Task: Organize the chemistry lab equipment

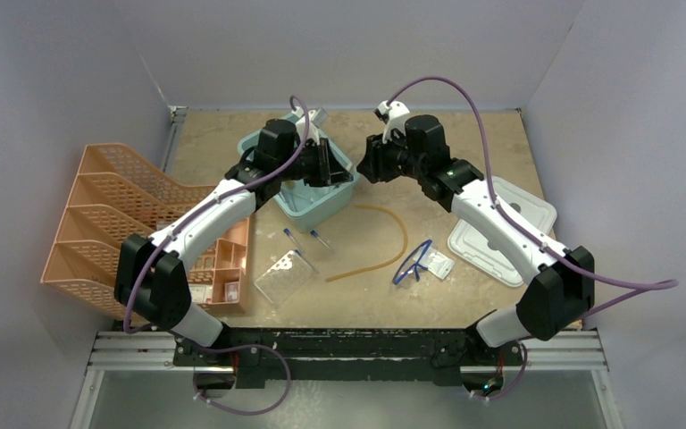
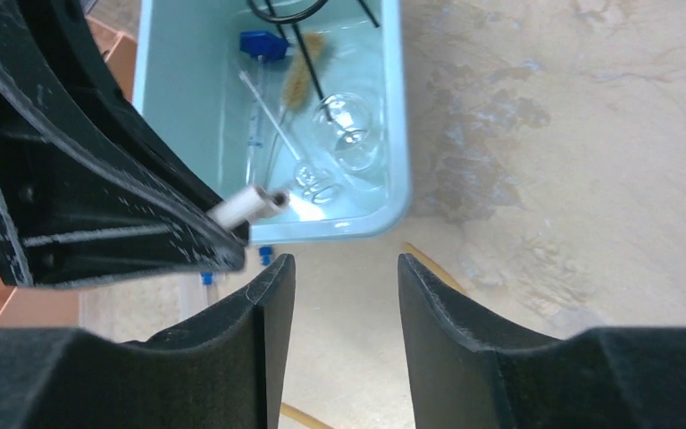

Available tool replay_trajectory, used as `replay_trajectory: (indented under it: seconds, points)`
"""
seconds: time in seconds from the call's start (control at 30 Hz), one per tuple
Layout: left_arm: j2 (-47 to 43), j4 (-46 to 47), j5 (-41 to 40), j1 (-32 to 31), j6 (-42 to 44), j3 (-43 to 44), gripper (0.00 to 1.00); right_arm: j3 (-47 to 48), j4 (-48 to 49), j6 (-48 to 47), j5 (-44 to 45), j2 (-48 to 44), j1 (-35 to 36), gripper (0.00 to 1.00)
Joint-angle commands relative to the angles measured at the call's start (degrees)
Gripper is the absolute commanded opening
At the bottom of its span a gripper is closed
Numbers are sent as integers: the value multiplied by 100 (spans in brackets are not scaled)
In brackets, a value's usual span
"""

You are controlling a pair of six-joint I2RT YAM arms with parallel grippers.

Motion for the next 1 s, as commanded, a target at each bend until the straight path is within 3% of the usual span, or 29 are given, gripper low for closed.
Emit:
replay_trajectory:
  seconds: [0.0,0.17,0.67,0.97]
  points:
    - [-133,-224,-463,320,350,265,0,163,130,-51,342,-271,-138,50]
    - [51,-258,-952,386,271,411,0,16,222,11,596,-457,-172,53]
    - [891,-1209,-3876,386,439,855,0,-62,-7,345,1188,-331,-201,53]
    - [1173,-1491,-4342,386,567,813,0,225,-185,429,1215,-7,-210,53]
